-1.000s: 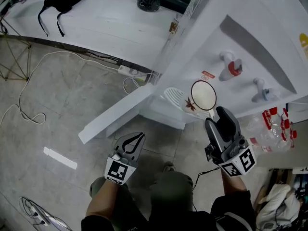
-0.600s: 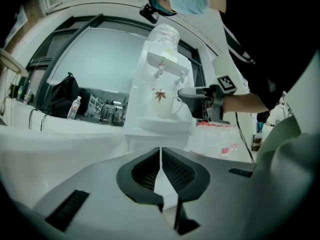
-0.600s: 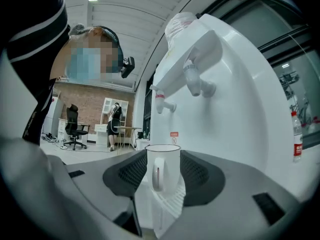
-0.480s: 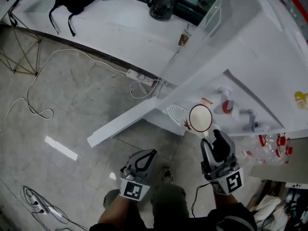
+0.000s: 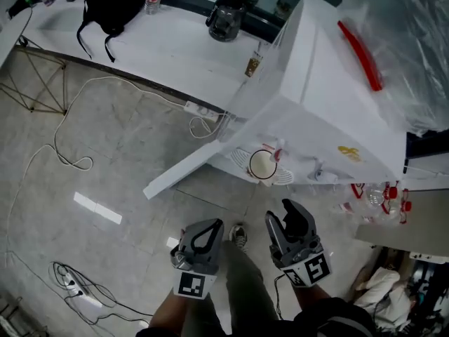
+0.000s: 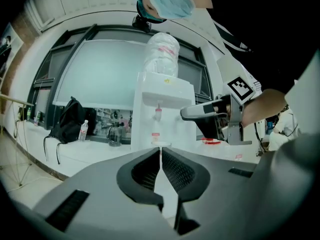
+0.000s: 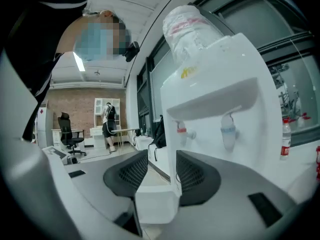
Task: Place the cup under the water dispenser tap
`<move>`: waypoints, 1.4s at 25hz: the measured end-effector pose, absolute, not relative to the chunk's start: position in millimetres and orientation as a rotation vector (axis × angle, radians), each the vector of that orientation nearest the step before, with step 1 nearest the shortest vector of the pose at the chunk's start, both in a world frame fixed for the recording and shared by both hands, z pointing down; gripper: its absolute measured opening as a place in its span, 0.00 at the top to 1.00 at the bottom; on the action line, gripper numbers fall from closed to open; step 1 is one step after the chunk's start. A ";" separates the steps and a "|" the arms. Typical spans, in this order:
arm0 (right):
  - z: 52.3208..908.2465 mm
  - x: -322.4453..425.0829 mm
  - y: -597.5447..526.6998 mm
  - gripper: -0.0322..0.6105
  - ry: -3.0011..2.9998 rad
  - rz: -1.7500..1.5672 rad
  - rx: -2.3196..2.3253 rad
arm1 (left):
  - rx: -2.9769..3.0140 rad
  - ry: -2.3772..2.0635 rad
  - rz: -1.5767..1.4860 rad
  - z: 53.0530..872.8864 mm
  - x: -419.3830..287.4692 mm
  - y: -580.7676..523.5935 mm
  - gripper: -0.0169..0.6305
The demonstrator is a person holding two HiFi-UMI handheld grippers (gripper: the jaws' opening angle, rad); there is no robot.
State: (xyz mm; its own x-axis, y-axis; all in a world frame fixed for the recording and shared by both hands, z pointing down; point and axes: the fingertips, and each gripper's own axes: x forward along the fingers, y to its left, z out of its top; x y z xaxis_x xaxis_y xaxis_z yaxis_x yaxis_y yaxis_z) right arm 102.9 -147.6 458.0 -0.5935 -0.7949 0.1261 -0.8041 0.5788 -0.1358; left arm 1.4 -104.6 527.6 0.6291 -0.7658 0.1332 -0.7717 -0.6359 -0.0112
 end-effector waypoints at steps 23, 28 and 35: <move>166.4 92.6 -60.6 0.85 -2.730 0.347 1.594 | 2.970 -1.235 0.290 178.2 -10.0 -34.8 0.93; 140.3 92.1 -29.7 0.86 -2.692 0.384 1.640 | 2.995 -1.215 0.267 136.9 -15.7 -10.1 0.93; 129.2 88.8 22.7 0.87 -2.666 0.427 1.658 | 3.007 -1.197 0.220 107.3 -25.3 40.4 0.93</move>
State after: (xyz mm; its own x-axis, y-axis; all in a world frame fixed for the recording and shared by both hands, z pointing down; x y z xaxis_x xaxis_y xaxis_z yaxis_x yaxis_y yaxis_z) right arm 88.8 22.7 129.2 -0.4520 -0.8841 0.1183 -0.8769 0.4161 -0.2406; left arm -25.3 40.4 107.3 0.7193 -0.6891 0.0880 -0.6752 -0.7233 -0.1445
